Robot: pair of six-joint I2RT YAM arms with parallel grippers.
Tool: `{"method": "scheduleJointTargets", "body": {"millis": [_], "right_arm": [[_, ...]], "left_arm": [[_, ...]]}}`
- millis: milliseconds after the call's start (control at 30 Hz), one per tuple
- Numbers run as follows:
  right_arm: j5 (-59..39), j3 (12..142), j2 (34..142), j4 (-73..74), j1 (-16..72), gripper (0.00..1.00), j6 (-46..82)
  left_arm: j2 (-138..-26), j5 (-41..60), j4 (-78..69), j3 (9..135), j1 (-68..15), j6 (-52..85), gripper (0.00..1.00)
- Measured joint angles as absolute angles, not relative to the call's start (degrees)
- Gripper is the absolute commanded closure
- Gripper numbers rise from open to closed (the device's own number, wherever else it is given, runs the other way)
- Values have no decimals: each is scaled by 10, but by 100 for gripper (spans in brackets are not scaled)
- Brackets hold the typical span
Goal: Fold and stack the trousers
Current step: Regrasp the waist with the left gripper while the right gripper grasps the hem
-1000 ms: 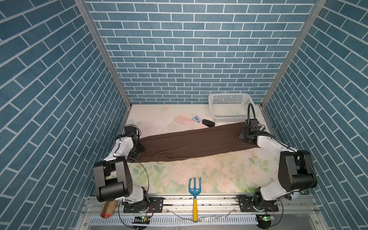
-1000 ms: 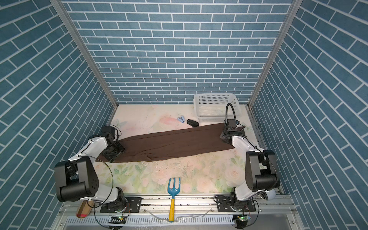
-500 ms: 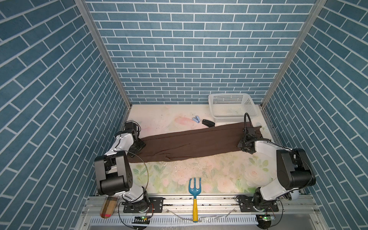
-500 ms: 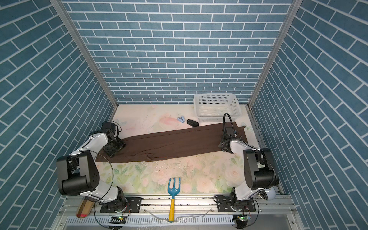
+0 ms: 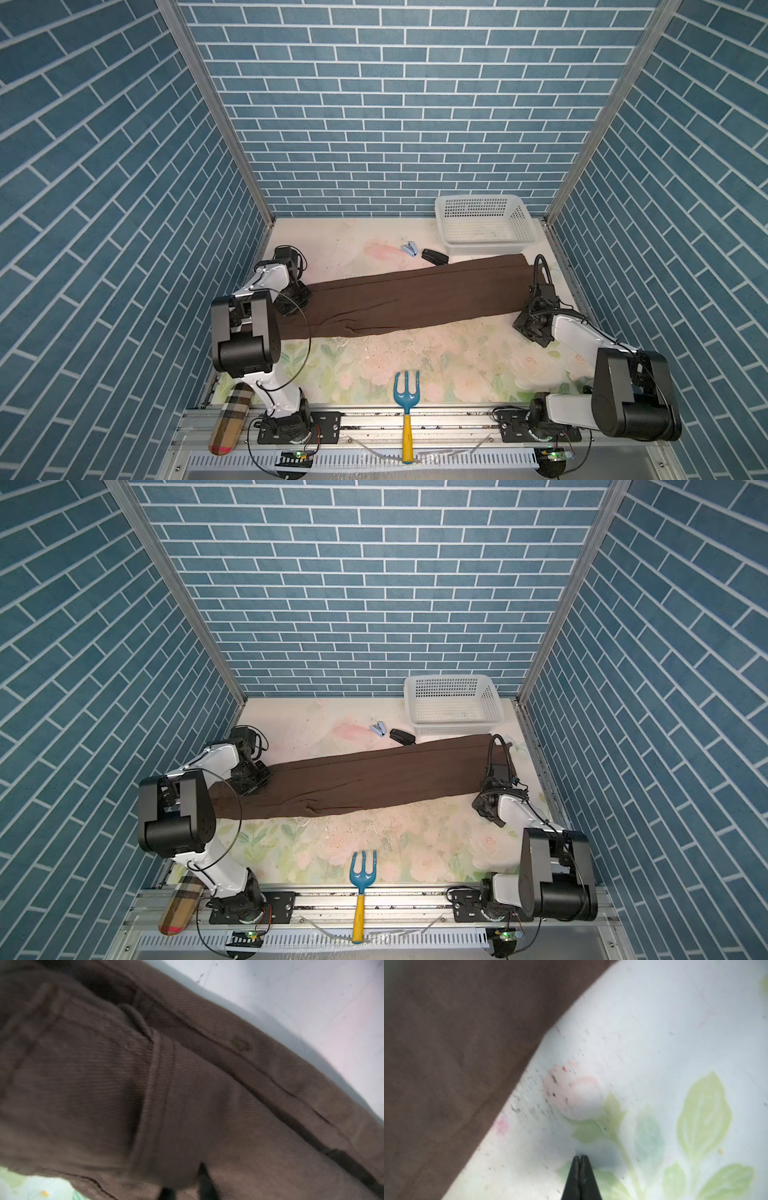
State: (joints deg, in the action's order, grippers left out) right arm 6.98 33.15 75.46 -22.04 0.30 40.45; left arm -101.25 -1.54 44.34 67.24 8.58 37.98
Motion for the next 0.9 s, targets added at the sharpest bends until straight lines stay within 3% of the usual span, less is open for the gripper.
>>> {"method": "scheduleJointTargets", "body": {"millis": [200, 233, 300, 367, 467, 567, 733, 900], "right_arm": [[70, 333, 751, -243, 2, 100, 402], [70, 333, 751, -243, 2, 100, 402], [69, 333, 751, -244, 2, 100, 402], [67, 333, 751, -245, 2, 100, 402], [67, 336, 750, -252, 2, 100, 400], [71, 337, 736, -256, 2, 100, 397], [82, 363, 724, -267, -2, 100, 372], [69, 436, 772, -270, -34, 91, 339]], "left_arm": [[-1073, -22, 488, 822, 85, 365, 98], [-1086, -23, 494, 852, 85, 363, 89], [-1131, -26, 523, 940, 85, 354, 50], [-1184, -28, 543, 1033, 85, 347, 36], [-1255, -23, 571, 1144, 86, 342, 34], [-1275, -16, 591, 1173, 87, 338, 34], [-1225, -7, 592, 1107, 87, 333, 32], [-1163, -17, 597, 1027, 87, 312, 27]]}}
